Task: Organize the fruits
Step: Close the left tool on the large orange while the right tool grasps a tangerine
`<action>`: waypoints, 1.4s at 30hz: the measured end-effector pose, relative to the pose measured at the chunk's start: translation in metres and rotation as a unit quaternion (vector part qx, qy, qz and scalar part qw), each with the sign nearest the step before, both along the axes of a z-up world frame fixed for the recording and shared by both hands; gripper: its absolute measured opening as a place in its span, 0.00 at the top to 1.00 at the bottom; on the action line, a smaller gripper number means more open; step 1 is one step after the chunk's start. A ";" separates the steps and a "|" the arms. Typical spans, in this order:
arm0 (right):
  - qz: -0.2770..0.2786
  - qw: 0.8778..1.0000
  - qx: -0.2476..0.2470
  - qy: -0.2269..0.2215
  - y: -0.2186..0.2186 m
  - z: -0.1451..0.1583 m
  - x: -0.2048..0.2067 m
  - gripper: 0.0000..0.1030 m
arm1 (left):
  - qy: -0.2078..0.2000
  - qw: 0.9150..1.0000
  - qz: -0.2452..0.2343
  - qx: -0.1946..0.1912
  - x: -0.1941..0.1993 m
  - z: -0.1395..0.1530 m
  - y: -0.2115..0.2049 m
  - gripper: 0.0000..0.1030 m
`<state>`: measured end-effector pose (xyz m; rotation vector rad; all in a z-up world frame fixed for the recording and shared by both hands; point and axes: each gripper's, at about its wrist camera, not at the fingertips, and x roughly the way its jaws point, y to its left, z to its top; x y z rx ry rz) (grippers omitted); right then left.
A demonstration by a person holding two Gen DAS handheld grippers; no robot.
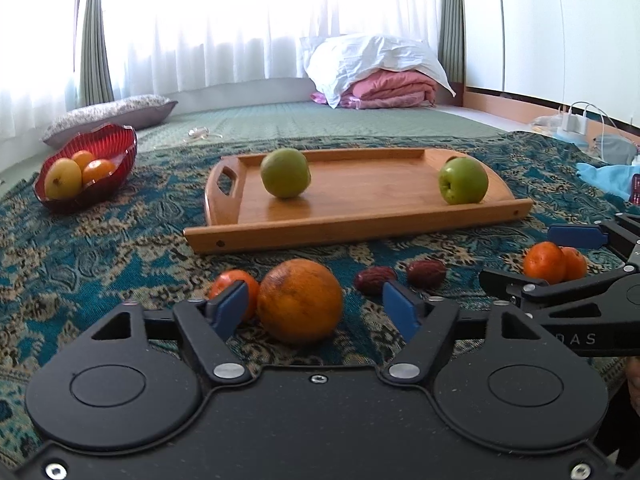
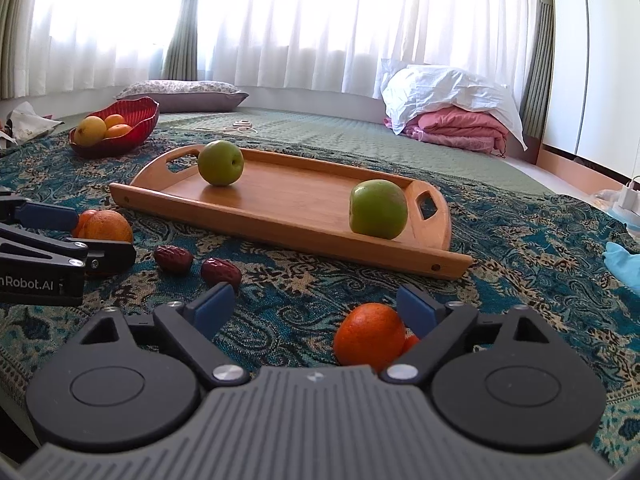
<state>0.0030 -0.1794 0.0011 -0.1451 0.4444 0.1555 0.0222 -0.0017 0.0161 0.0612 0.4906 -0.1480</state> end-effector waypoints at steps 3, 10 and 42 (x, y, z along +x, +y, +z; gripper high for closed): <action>-0.004 1.000 0.003 -0.002 -0.002 0.001 -0.003 0.13 | 0.006 1.000 0.004 -0.009 -0.001 -0.001 0.002 0.40; -0.012 1.000 0.003 -0.010 -0.001 0.003 -0.015 0.27 | 0.011 0.999 0.013 -0.030 -0.008 0.000 0.007 0.44; -0.098 0.995 0.028 0.013 -0.016 -0.005 -0.032 0.53 | 0.015 0.997 0.053 -0.049 0.017 -0.012 0.010 0.55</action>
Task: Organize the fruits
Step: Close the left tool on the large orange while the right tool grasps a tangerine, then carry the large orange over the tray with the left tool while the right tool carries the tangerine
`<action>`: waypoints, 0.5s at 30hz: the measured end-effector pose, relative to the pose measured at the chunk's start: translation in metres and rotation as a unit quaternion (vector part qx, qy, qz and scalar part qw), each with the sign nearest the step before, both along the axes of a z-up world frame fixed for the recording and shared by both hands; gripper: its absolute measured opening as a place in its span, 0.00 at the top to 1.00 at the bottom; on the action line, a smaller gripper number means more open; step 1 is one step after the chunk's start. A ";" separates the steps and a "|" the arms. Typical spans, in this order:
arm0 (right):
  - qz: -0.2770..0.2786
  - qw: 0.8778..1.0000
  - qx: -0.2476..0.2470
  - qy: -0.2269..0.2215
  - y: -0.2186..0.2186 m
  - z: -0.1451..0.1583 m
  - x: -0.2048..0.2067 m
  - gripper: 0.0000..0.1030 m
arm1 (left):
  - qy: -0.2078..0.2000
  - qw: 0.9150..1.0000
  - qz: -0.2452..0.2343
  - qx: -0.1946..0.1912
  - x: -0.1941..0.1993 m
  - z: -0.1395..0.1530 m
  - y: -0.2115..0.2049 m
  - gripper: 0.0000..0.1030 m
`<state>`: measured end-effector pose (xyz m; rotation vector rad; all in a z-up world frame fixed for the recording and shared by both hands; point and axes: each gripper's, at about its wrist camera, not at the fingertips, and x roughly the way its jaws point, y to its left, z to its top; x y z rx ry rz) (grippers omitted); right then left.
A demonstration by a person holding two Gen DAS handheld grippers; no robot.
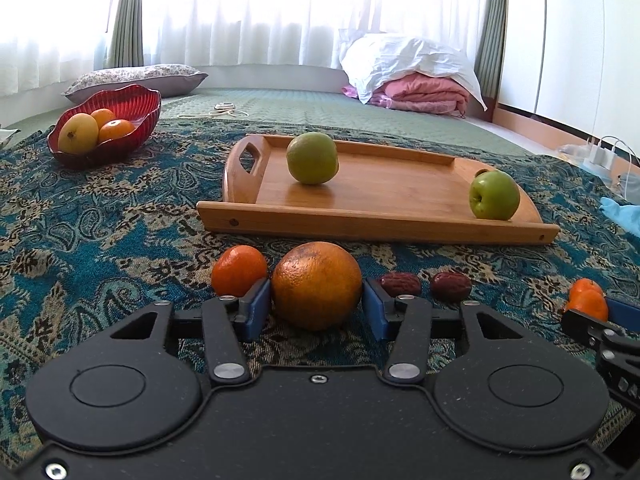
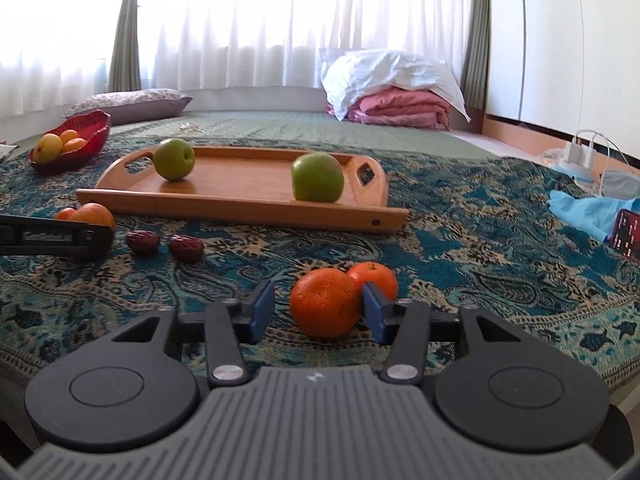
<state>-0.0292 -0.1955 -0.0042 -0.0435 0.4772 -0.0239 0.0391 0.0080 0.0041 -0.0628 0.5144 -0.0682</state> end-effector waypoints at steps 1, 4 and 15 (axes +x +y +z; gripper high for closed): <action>-0.006 1.000 0.005 0.008 -0.002 -0.002 0.003 0.55 | -0.001 1.000 -0.001 0.003 -0.002 0.000 -0.001 0.55; -0.014 1.000 0.019 0.019 -0.006 -0.007 0.008 0.58 | -0.003 1.000 -0.006 0.010 -0.011 0.001 -0.003 0.55; 0.018 0.999 0.048 0.009 -0.001 -0.002 0.006 0.59 | -0.008 0.999 -0.027 0.029 -0.035 0.003 -0.015 0.54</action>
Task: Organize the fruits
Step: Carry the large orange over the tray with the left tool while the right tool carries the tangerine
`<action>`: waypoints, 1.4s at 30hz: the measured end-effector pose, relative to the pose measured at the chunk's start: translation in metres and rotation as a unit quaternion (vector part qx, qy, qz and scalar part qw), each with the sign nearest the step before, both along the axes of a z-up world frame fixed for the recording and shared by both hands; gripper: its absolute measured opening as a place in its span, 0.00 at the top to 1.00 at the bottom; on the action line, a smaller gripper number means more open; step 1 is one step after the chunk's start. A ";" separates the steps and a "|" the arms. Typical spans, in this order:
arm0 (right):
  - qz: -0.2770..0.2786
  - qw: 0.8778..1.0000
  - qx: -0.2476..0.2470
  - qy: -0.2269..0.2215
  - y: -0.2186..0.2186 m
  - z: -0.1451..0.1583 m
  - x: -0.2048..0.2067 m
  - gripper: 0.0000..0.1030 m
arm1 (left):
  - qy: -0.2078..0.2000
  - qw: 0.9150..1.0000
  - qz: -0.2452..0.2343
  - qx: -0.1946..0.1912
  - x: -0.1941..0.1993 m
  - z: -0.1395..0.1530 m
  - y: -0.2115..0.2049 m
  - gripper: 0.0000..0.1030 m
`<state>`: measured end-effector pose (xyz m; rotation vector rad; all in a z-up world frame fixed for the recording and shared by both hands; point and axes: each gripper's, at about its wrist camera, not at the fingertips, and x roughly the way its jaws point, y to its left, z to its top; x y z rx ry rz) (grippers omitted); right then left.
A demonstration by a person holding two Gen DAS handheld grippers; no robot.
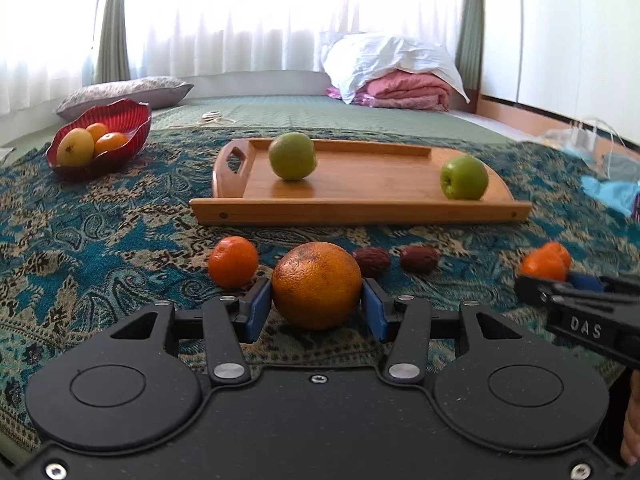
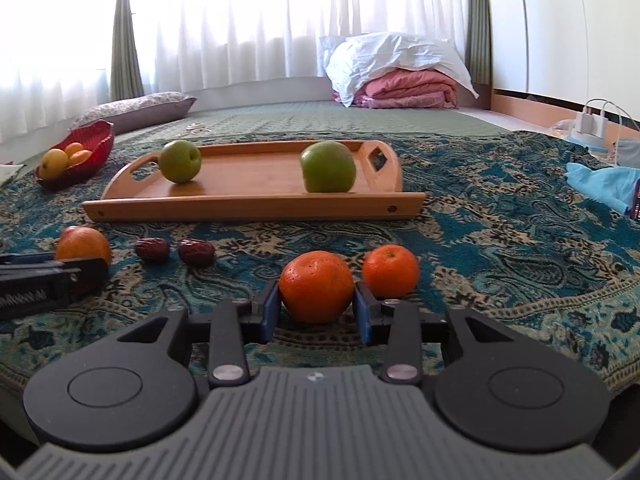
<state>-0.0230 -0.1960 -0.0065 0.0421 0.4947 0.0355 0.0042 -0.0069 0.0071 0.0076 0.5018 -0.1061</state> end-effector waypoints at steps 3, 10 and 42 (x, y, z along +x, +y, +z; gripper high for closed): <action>0.018 1.000 -0.004 -0.004 0.008 0.001 -0.001 0.59 | -0.008 1.000 0.001 0.010 -0.001 -0.003 -0.004 0.53; 0.042 0.999 -0.009 -0.009 0.024 0.000 -0.001 0.58 | -0.015 1.000 0.000 0.021 0.007 -0.006 -0.007 0.41; 0.028 0.998 0.039 -0.036 -0.012 0.075 0.100 0.59 | -0.022 0.999 -0.002 -0.039 0.108 0.074 0.014 0.53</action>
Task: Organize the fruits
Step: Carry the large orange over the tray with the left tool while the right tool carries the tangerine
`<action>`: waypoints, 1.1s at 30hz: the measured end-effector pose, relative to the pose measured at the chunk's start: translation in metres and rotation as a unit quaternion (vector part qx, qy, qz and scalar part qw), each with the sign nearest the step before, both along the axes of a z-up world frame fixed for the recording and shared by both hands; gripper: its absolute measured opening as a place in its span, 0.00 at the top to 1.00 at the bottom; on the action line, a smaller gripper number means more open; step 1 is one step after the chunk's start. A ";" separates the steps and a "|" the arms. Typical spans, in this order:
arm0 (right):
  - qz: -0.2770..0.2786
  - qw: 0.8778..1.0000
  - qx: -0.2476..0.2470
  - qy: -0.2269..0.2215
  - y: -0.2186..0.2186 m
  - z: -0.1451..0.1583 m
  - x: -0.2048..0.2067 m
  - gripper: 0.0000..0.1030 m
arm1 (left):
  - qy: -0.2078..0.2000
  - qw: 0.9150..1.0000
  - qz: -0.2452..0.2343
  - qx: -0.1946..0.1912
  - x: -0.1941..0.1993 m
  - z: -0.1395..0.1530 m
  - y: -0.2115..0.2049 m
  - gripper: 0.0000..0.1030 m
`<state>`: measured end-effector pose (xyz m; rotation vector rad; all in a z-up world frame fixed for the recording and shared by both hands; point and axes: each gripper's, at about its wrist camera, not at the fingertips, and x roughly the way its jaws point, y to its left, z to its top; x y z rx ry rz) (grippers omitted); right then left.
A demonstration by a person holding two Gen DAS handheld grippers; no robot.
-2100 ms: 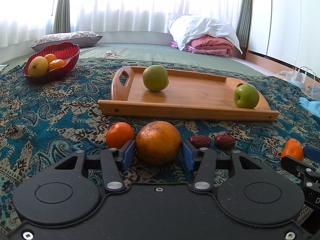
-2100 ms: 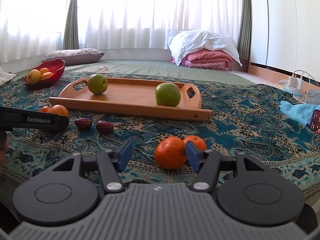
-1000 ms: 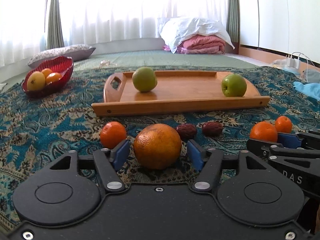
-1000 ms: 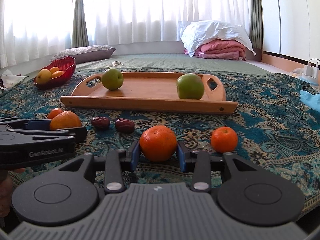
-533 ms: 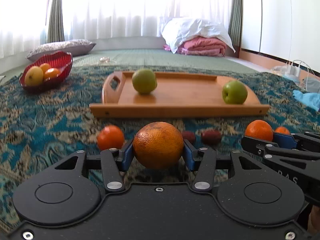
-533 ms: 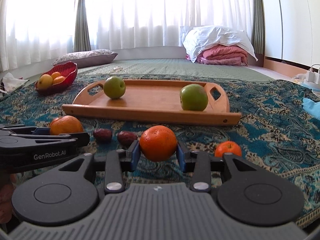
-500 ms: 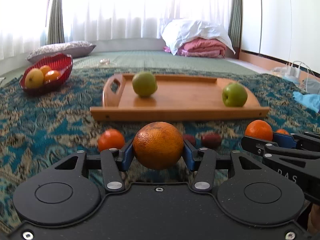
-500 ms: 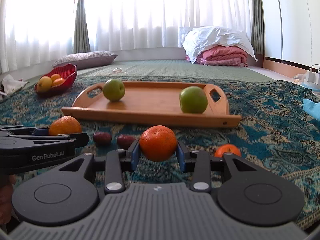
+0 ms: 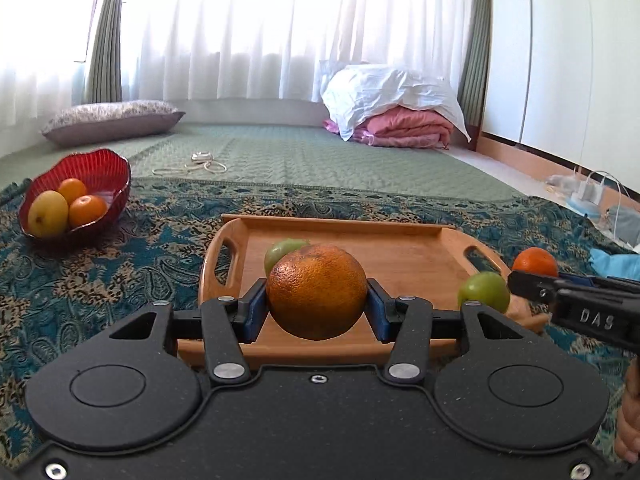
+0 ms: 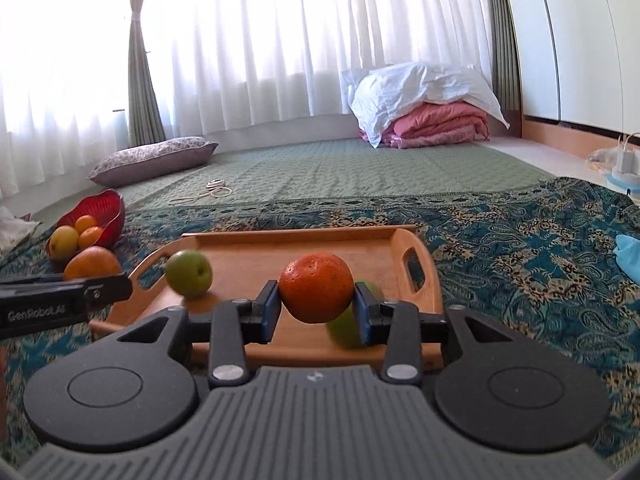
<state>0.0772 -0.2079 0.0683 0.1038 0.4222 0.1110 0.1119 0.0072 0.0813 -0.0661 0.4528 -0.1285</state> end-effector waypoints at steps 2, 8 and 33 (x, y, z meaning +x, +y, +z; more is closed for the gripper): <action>-0.006 1.000 0.000 0.009 -0.006 0.004 0.016 0.59 | 0.010 1.000 0.004 0.002 0.014 -0.001 0.002 0.53; -0.008 0.999 0.005 0.051 -0.022 0.008 0.065 0.59 | 0.059 0.998 0.018 -0.006 0.051 -0.022 0.011 0.53; 0.002 0.981 -0.005 0.193 -0.019 -0.041 0.155 0.59 | 0.092 0.995 0.025 0.015 0.087 -0.055 0.007 0.53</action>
